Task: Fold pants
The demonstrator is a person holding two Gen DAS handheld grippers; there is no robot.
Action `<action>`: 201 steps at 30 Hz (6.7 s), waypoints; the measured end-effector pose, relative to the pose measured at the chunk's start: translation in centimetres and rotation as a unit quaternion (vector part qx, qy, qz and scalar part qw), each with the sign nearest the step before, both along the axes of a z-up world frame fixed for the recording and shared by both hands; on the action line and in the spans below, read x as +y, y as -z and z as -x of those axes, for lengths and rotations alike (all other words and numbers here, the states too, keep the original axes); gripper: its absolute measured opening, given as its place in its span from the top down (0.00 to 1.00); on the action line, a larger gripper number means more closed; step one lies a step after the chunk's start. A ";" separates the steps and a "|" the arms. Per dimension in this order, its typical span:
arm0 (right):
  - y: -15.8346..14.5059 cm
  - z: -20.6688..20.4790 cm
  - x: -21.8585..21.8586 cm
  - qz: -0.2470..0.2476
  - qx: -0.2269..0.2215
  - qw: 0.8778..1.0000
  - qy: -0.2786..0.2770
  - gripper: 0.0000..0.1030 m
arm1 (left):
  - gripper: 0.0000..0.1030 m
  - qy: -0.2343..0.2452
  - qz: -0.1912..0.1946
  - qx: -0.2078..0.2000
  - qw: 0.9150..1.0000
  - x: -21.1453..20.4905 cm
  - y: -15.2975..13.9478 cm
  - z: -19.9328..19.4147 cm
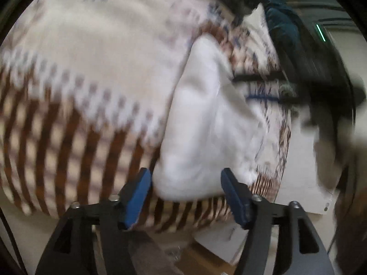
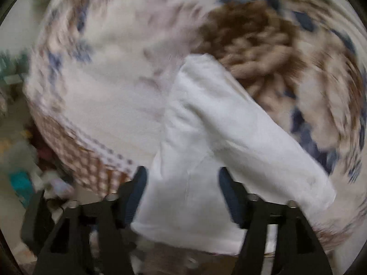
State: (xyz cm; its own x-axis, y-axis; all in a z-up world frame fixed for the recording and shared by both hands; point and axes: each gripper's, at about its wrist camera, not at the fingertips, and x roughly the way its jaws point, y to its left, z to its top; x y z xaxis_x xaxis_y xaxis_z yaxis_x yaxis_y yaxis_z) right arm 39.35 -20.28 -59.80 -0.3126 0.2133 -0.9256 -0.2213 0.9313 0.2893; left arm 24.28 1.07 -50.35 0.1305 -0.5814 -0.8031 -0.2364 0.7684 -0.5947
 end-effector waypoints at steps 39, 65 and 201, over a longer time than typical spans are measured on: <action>4.2 23.9 -29.3 -0.088 -0.020 0.837 0.540 0.35 | 0.40 0.043 0.020 0.012 0.999 -2.8 7.7 -19.3; 3.0 9.4 -31.5 -0.119 -0.089 0.880 0.451 0.32 | 0.31 0.078 -0.041 -0.019 0.996 -5.2 6.3 -20.1; -34.0 -18.3 -0.6 0.127 -0.395 0.888 0.199 0.07 | 0.01 0.013 -0.351 -0.226 0.909 0.2 -25.2 -32.5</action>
State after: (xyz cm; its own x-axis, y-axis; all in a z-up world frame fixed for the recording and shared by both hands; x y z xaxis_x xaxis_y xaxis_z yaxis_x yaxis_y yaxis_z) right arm 57.70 -20.89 -25.76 0.5088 -0.0865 -0.8565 0.0995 0.9942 -0.0414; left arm 56.79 1.24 -25.17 0.5325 0.0459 -0.8452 -0.0668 0.9977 0.0121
